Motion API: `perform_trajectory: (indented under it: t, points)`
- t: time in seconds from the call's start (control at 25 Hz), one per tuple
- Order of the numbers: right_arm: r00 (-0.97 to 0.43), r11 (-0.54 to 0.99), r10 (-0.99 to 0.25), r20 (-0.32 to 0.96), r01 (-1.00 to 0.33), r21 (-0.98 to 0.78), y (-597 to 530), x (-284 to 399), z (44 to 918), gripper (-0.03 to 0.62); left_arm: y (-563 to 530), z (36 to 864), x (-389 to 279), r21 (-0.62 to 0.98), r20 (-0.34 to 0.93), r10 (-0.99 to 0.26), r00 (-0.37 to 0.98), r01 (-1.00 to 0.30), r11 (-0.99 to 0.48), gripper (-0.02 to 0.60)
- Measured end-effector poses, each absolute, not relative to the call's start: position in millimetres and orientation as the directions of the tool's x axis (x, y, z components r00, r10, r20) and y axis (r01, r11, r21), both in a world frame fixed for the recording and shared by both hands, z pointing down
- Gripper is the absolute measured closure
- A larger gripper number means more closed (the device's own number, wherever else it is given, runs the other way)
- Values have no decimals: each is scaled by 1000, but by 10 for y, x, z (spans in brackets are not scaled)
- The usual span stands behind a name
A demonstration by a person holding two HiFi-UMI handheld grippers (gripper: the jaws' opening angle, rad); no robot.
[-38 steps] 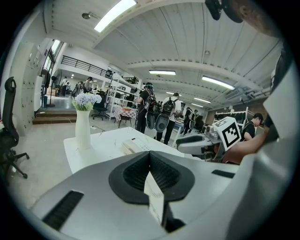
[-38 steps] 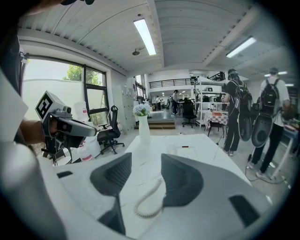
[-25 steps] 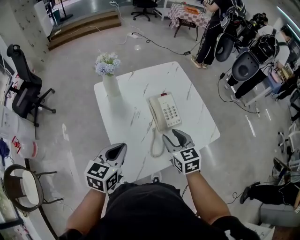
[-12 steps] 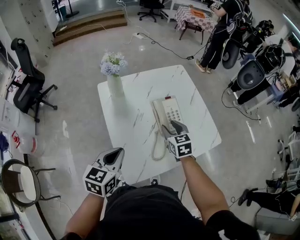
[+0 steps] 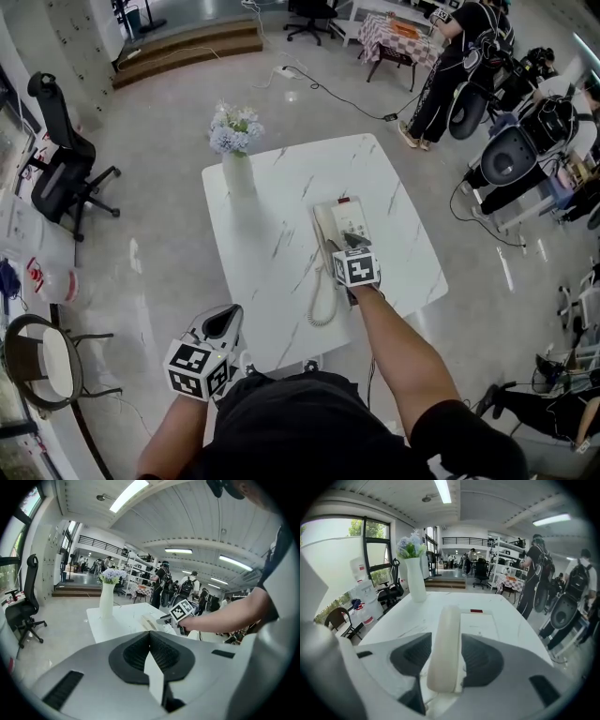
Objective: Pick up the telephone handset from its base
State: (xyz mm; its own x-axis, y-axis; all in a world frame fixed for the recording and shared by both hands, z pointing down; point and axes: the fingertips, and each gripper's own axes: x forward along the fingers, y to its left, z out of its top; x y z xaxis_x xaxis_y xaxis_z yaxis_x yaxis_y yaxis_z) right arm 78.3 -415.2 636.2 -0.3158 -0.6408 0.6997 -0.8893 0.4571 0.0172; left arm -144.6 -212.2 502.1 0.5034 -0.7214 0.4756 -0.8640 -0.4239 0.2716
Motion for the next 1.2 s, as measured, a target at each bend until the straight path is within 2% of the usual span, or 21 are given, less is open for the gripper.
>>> perform_trajectory:
  t: [0.16, 0.44, 0.68, 1.2]
  points:
    - [-309, 437, -617, 723, -900, -12, -4274, 720, 6450, 408, -2086, 5039, -1523, 275, 483, -728, 486, -874, -401, 578]
    - [-273, 452, -595, 756, -891, 34, -4403, 659, 6595, 407, -2066, 5052, -1659, 282, 491, -747, 448, -893, -350, 578]
    - [-246, 438, -576, 780, -898, 40, -4463, 633, 6715, 385, -2019, 5060, -1741, 287, 498, -755, 427, -903, -321, 578]
    - [-217, 424, -566, 795, -904, 56, -4519, 633, 6856, 370, -1990, 5037, -1820, 283, 498, -772, 396, -915, -287, 578]
